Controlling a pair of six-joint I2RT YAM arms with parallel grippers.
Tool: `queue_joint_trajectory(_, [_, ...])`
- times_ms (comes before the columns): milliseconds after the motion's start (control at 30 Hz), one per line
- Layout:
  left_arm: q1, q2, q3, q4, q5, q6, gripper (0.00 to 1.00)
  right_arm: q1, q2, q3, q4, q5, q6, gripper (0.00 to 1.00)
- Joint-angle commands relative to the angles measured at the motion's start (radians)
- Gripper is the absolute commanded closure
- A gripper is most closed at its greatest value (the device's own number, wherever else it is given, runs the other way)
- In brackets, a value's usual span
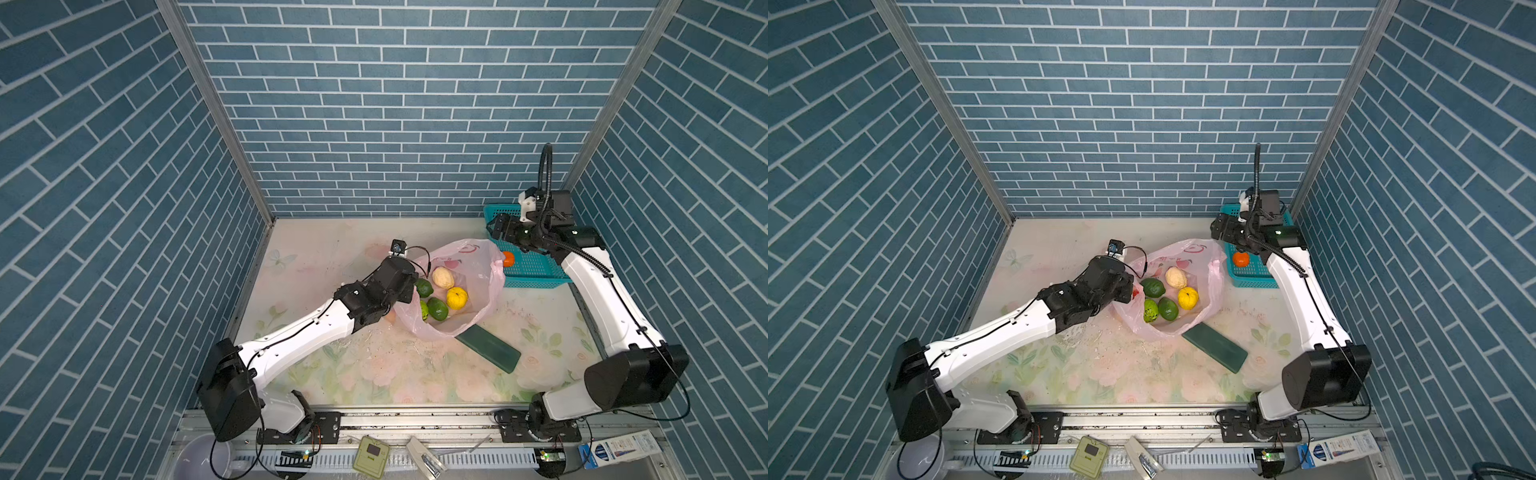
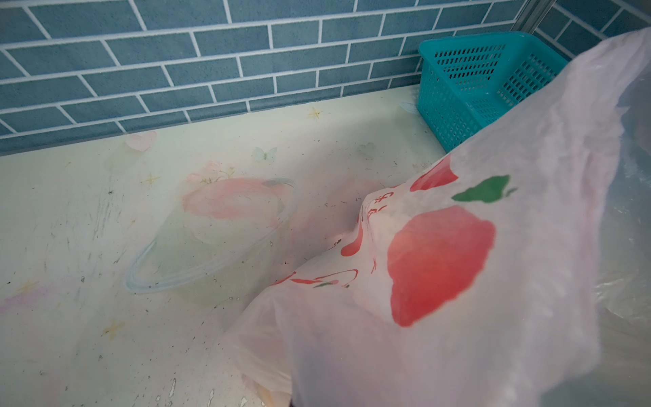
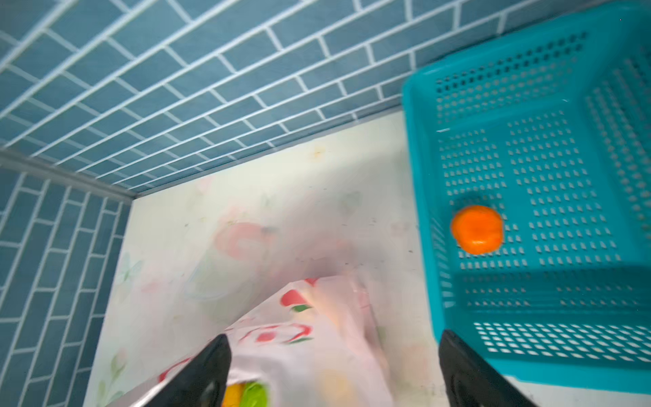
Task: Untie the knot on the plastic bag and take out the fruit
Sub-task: 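Move the right gripper back into the bag above the remaining fruit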
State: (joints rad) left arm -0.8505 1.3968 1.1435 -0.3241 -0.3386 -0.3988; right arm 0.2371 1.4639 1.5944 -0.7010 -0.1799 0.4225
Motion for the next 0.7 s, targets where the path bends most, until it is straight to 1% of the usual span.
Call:
queue_joint_trajectory(0, [-0.001,-0.021,-0.016,0.006,0.01,0.014,1.0,0.099,-0.055,0.073,-0.1,0.019,0.034,0.01])
queue_joint_trajectory(167, [-0.001,-0.022,-0.024,0.014,0.019,0.015,1.0,0.284,-0.05,0.148,-0.169,0.086,0.031,0.01])
queue_joint_trajectory(200, [-0.001,-0.022,-0.024,0.014,0.019,0.015,1.0,0.324,-0.04,0.164,-0.187,0.126,0.029,0.01])
queue_joint_trajectory(333, [-0.001,-0.03,-0.029,0.017,0.02,0.015,1.0,0.449,-0.007,0.172,-0.222,0.204,0.034,0.01])
queue_joint_trajectory(533, [-0.001,-0.039,-0.036,0.013,0.01,0.008,1.0,0.545,-0.024,0.022,-0.159,0.26,0.093,0.01])
queue_joint_trajectory(667, [-0.001,-0.051,-0.044,0.009,0.001,-0.002,1.0,0.587,-0.03,-0.074,-0.142,0.303,0.092,0.02])
